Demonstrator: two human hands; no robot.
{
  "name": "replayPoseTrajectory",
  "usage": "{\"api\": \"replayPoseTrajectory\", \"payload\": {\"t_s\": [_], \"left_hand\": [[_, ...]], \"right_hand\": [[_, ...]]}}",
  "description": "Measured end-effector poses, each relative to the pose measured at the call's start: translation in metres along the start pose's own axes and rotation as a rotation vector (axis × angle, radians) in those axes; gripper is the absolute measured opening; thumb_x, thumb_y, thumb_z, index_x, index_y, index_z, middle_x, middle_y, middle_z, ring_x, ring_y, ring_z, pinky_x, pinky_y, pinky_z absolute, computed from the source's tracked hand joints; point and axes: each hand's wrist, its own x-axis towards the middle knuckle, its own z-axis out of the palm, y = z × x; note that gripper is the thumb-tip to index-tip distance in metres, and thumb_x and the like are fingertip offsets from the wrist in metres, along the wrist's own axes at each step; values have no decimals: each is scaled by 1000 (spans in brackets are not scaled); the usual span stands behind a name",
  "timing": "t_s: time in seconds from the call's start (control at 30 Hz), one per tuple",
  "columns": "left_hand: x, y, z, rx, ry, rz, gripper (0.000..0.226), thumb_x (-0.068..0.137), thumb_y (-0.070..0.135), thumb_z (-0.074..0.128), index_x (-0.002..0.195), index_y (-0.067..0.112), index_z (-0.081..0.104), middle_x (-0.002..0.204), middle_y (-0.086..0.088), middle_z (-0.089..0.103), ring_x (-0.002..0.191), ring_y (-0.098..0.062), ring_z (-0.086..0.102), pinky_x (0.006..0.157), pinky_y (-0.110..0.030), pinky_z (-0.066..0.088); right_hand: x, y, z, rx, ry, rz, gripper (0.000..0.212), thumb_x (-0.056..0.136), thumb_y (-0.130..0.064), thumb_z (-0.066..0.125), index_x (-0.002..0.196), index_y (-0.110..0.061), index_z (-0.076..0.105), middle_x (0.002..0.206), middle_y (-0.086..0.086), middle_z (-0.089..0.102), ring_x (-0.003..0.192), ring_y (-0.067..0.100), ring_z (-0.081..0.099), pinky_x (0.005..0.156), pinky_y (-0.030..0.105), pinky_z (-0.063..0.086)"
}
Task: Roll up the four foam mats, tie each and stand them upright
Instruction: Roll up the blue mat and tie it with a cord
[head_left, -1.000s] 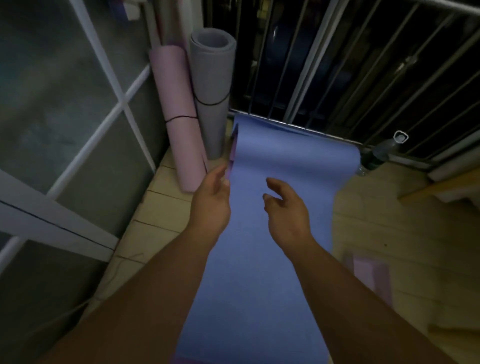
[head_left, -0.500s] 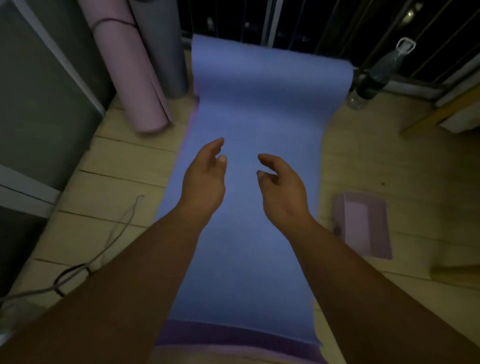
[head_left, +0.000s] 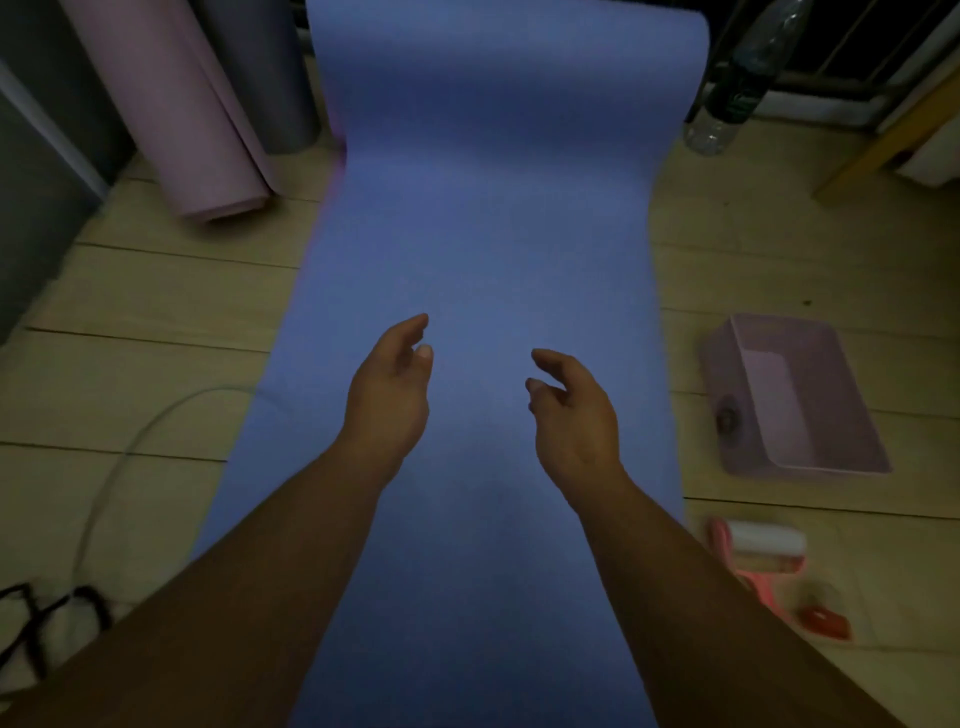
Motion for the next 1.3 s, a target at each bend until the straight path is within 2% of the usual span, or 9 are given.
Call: {"api": "replayPoseTrajectory", "payload": {"t_s": [0.13,0.3,0.43,0.53,0.87,1.03,1.3], "left_hand": [[3,-31,7,-13,-20,12,34,102,20,47,134,28,52,134,9,51,125,-6,47,108,-30,38],[-8,-57,13,16,-67,13,31,102,20,47,130,34,51,130,14,51,125,-5,45,101,-22,35],[-20,-74,7,55,-71,6,32,101,17,48,131,28,53,129,12,52,127,-9,47,101,-22,35],[-25,-71,4,74,-62,-5,32,101,16,49,131,25,54,128,11,53,127,-11,48,98,-20,35],[-36,-65,10,85,-106,6,34,102,19,47,135,25,52,135,9,52,126,-7,46,100,-20,34],[-34,-70,13,112,-117,-3,32,102,21,47,134,26,53,131,12,52,127,-9,47,100,-22,35],[-45,-73,6,127,-124,-11,32,102,22,48,134,26,54,132,8,53,125,-9,48,99,-23,35]], "right_hand": [[3,29,10,52,25,10,29,101,-15,51,123,-31,60,92,-19,59,67,-2,56,58,5,46],[-1,55,15,54,22,6,26,101,-17,52,120,-34,60,85,-17,60,62,-4,56,56,7,47],[-9,69,17,52,15,24,25,101,-17,53,120,-32,62,90,-2,65,66,5,56,53,9,46],[-12,70,13,61,13,38,25,101,-16,52,120,-30,62,90,1,65,65,7,56,52,10,45],[-22,69,18,-14,-30,19,27,101,-17,51,123,-29,61,87,-13,62,68,6,58,52,13,46],[-25,78,19,-39,-31,42,28,101,-16,51,124,-28,60,88,-10,64,67,9,59,53,14,46],[-34,76,22,-52,-37,11,25,100,-14,51,119,-27,61,87,-10,63,67,3,58,53,8,44]]}}
